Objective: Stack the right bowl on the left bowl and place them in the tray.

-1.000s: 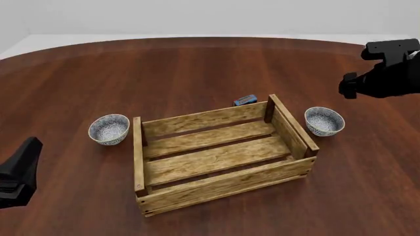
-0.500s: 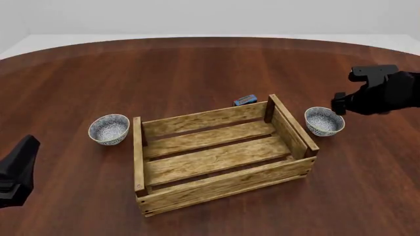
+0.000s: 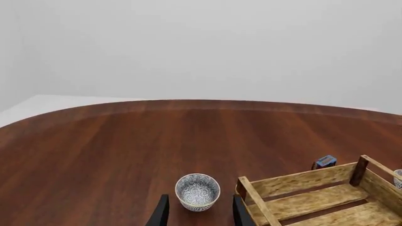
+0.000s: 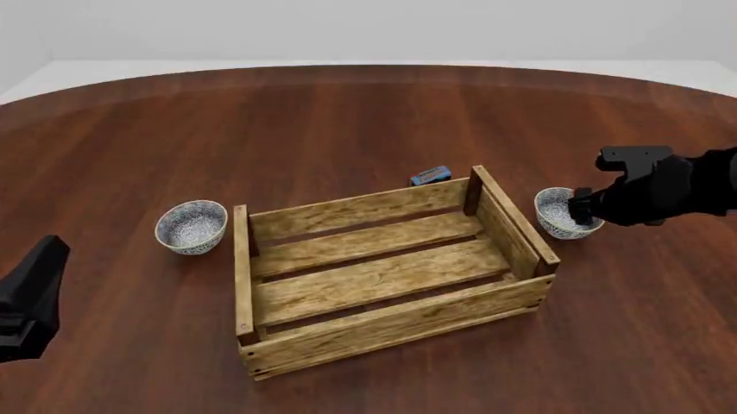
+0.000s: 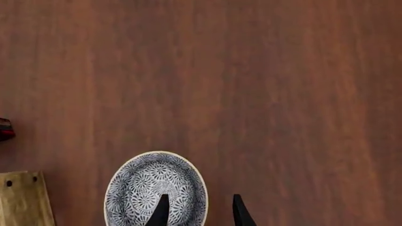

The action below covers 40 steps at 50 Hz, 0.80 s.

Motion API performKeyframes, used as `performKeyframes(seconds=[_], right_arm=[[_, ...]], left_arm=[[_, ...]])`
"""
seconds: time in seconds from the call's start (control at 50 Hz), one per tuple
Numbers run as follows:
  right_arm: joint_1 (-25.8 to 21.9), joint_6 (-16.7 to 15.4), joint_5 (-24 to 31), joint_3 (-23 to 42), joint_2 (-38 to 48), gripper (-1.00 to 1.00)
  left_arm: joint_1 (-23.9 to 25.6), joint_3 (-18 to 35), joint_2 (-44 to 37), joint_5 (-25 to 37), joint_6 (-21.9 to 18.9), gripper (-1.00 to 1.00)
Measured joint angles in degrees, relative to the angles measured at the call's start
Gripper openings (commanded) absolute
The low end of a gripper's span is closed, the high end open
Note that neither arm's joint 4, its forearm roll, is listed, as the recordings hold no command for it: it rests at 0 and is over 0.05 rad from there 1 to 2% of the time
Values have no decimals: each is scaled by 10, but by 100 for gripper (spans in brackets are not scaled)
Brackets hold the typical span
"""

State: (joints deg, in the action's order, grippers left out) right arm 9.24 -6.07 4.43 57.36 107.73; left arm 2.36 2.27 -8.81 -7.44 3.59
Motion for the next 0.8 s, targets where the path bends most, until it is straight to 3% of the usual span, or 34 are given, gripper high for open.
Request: performKeyframes(seconds=[0.44,0.46,0.8], right_arm=[[-1,9,-30,-8,32,100],[-1,9,-31,-8,33,-100],[-5,4,-36,-9,17,-100]], left_arm=[[0,-2,-1,-3,1,100],[0,-2,-1,-4,1,100],[-1,-3,-8,-11,3,100]])
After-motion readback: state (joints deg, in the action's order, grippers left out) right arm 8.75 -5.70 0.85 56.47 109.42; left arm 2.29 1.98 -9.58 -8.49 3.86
